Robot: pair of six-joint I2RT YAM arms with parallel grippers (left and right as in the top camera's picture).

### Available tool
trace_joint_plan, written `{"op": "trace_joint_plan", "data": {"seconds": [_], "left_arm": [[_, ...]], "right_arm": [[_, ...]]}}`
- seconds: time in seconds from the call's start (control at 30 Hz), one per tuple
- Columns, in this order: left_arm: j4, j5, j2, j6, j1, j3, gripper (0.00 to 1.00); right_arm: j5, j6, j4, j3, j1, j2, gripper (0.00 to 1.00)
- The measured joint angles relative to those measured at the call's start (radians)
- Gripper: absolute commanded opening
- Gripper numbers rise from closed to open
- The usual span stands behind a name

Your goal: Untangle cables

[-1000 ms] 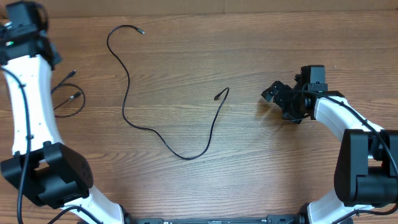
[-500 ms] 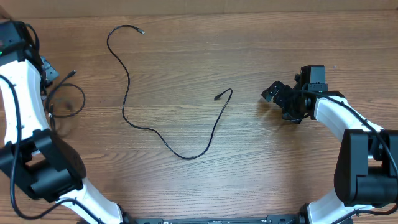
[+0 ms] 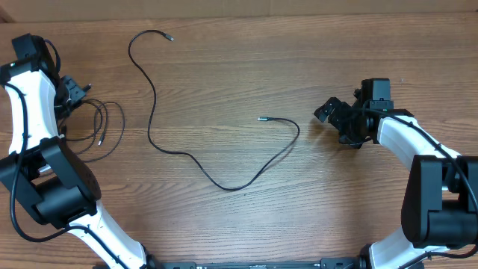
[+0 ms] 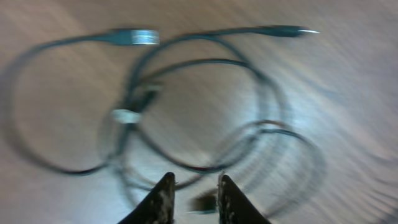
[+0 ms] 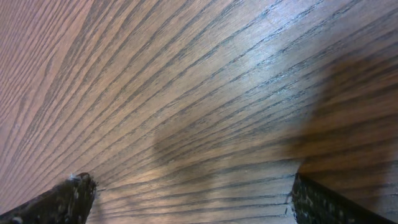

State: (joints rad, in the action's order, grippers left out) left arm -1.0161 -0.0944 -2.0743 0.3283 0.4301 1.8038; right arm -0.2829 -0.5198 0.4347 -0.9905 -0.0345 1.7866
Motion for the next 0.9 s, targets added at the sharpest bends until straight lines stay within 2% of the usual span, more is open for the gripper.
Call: {"op": "trace_joint_plan", "data": {"seconds": [0.1, 0.13, 0.3, 0.47, 0.63, 0.9], "left_arm": [[0.016, 0.140, -0.006, -0.024, 0.000, 0.000, 0.56], [0.018, 0.177, -0.006, -0.021, -0.002, 0.000, 0.59], [0.018, 0.332, -0.010, -0.032, -0.023, -0.001, 0.56], [0.053, 0.380, -0.011, -0.037, -0.081, -0.018, 0.56], [0.144, 0.378, -0.013, -0.037, -0.164, -0.060, 0.57], [0.291, 0.286, -0.017, -0.040, -0.295, -0.153, 0.56]], "right_arm": [[0.000, 0.000, 0.000, 0.000, 0.000, 0.000, 1.00], [0.000, 0.000, 0.000, 0.000, 0.000, 0.000, 1.00], [0.000, 0.000, 0.000, 0.000, 0.000, 0.000, 1.00], [0.000, 0.000, 0.000, 0.000, 0.000, 0.000, 1.00], [0.000, 0.000, 0.000, 0.000, 0.000, 0.000, 1.00], [0.000, 0.000, 0.001, 0.000, 0.000, 0.000, 1.00]]}}
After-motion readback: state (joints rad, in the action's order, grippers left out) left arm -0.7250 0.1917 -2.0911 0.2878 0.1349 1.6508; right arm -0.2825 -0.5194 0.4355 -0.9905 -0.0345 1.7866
